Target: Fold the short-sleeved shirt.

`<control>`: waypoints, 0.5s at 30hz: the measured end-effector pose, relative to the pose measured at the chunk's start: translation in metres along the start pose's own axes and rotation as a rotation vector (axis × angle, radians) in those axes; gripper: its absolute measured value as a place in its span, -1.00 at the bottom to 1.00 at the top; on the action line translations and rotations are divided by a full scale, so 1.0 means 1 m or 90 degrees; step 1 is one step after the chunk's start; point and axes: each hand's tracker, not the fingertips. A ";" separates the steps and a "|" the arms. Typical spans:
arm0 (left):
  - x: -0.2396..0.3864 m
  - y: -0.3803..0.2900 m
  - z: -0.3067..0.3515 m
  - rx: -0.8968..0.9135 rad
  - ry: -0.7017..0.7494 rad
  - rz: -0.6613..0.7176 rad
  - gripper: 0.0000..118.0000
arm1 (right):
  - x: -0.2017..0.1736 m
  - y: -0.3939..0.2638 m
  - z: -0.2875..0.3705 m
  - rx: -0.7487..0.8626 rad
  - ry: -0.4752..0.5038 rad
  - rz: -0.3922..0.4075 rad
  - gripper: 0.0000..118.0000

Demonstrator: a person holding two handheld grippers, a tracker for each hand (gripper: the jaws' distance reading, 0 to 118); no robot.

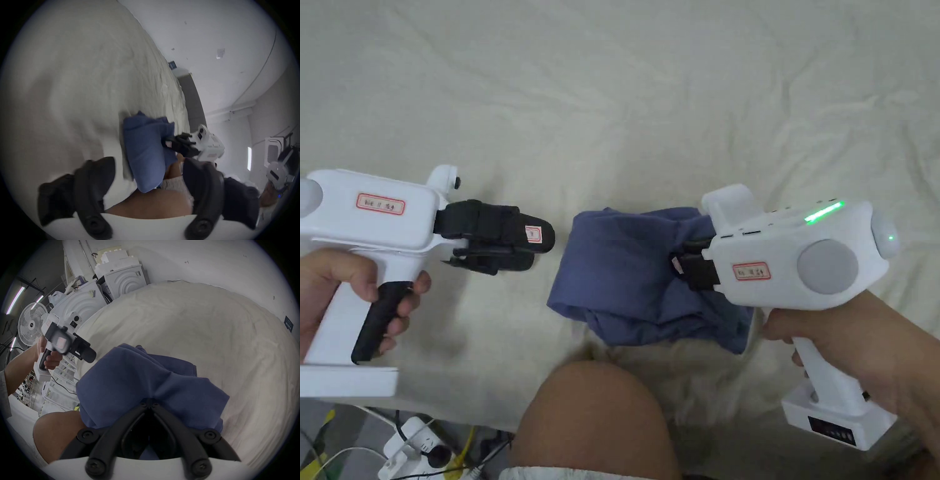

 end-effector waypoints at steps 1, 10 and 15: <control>-0.004 0.001 -0.005 -0.015 -0.014 -0.012 0.65 | 0.000 0.000 0.000 -0.005 -0.007 0.010 -1.00; -0.030 0.024 -0.049 -0.025 -0.141 0.056 0.65 | 0.002 0.002 0.002 -0.014 0.000 0.011 -1.00; -0.024 0.025 -0.080 -0.052 -0.163 0.053 0.64 | 0.005 0.006 0.000 -0.018 0.010 0.002 -1.00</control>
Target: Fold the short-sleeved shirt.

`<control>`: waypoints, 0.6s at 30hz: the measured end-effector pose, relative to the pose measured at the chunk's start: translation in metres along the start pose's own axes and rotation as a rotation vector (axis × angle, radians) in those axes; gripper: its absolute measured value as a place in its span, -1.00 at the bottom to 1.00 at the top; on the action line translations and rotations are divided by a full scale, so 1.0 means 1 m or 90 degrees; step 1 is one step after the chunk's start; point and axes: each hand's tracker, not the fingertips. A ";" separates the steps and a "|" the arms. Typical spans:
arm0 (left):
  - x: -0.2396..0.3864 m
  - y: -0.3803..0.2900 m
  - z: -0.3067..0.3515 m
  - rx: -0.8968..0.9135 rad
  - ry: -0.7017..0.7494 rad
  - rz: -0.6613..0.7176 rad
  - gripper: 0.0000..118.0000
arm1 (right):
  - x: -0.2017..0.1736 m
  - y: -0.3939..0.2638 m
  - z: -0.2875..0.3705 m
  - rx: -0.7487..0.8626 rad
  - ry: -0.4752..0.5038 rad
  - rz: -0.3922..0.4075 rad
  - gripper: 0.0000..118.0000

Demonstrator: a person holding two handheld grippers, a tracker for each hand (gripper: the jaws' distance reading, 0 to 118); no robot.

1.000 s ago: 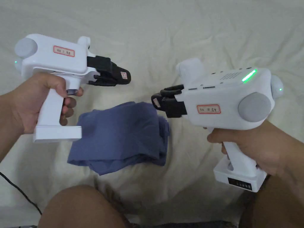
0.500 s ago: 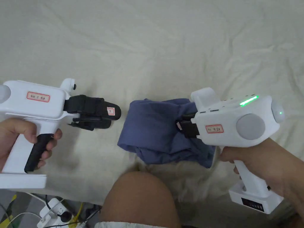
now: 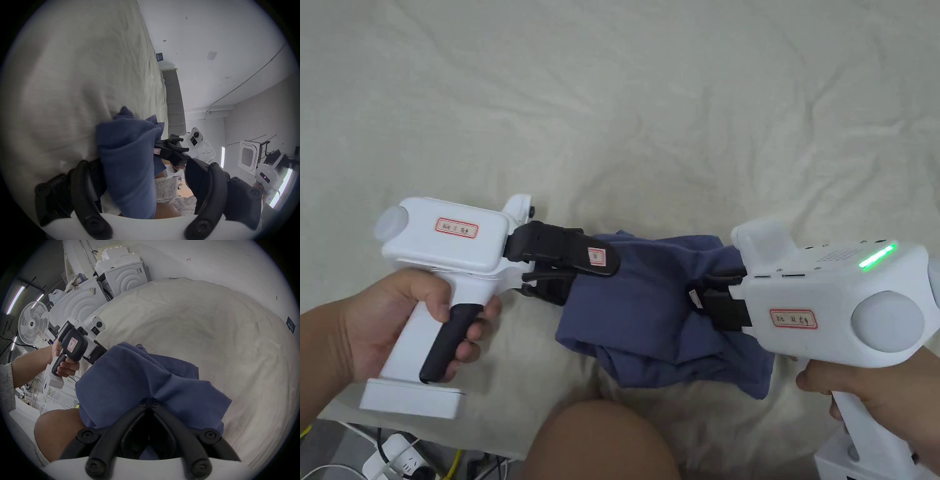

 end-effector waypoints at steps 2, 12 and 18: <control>0.001 -0.001 -0.010 -0.011 -0.014 0.002 0.63 | 0.001 0.000 0.001 0.002 0.003 -0.003 -1.00; -0.005 -0.011 -0.004 0.003 0.133 -0.016 -0.61 | 0.000 0.001 0.000 0.000 0.005 0.001 -1.00; 0.005 -0.012 -0.004 0.012 0.127 -0.011 -0.66 | -0.003 0.004 0.000 -0.001 -0.003 0.002 -1.00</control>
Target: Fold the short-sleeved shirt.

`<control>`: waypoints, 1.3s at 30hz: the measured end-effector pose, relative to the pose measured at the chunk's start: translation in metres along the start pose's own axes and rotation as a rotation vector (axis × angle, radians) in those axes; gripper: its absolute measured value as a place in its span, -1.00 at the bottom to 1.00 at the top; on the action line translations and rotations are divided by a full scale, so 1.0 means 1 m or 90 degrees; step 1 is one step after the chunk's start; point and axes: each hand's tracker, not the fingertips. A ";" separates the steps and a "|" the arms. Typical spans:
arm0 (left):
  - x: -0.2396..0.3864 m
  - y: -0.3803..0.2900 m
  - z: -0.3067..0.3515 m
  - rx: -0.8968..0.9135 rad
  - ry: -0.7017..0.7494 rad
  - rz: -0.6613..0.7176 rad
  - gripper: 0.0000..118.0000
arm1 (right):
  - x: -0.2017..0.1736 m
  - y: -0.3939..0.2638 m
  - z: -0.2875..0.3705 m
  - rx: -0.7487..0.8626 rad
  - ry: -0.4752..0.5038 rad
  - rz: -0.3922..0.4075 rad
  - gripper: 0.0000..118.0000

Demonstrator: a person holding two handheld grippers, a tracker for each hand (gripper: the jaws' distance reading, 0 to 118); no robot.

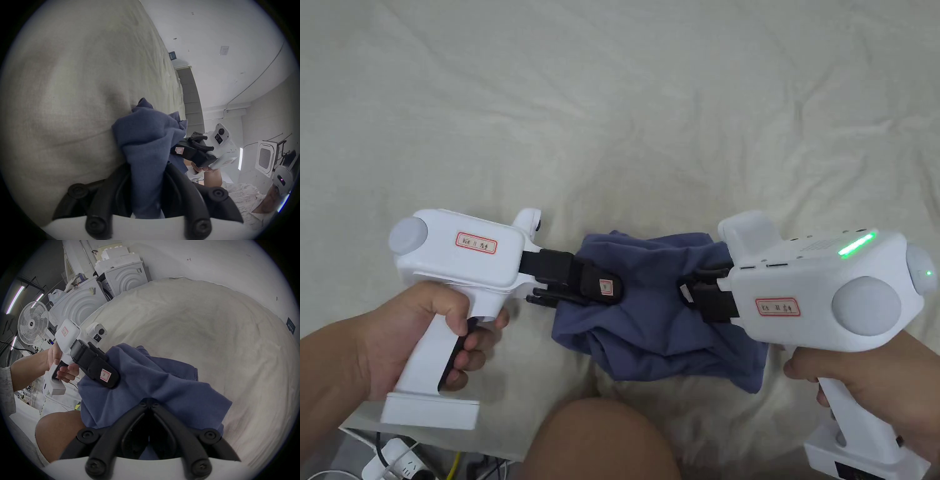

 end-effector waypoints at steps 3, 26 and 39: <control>0.006 0.002 0.007 -0.005 0.010 -0.013 -0.69 | -0.003 0.003 0.004 0.002 0.000 0.007 -1.00; -0.061 0.073 0.328 0.004 0.375 0.073 -0.70 | -0.013 0.021 -0.009 -0.004 -0.005 0.008 -1.00; 0.087 0.041 0.348 0.155 0.721 -0.139 0.60 | 0.005 0.013 0.061 0.097 -0.002 -0.010 -1.00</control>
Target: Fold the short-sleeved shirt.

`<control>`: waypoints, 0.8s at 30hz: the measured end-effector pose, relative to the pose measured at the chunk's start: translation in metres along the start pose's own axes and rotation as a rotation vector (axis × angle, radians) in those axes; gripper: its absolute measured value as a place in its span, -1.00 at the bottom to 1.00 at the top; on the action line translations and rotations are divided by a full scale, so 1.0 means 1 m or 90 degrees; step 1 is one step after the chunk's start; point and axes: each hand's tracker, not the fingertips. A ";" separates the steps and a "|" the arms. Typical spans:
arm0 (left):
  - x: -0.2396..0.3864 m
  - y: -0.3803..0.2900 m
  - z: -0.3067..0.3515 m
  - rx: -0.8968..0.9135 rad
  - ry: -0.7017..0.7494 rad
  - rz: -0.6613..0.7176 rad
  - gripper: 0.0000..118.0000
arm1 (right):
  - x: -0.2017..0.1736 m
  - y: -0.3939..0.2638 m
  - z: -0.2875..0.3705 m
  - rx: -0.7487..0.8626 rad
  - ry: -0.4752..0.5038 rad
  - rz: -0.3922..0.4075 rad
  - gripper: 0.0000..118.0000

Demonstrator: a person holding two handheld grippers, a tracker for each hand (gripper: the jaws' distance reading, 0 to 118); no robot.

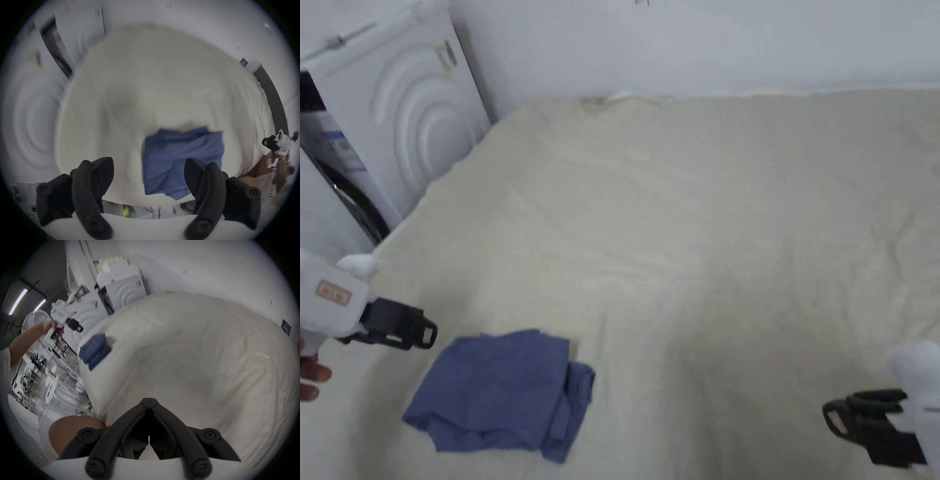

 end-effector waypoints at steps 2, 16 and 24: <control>0.062 -0.009 0.065 0.170 0.068 -0.093 0.60 | 0.002 0.004 0.036 0.064 -0.003 -0.011 -1.00; 0.440 -0.082 0.140 0.764 0.040 0.003 0.88 | -0.017 0.019 0.283 0.566 -0.340 0.104 1.00; 0.521 -0.094 0.177 0.811 0.047 -0.034 0.88 | 0.004 0.016 0.345 0.544 -0.404 -0.028 1.00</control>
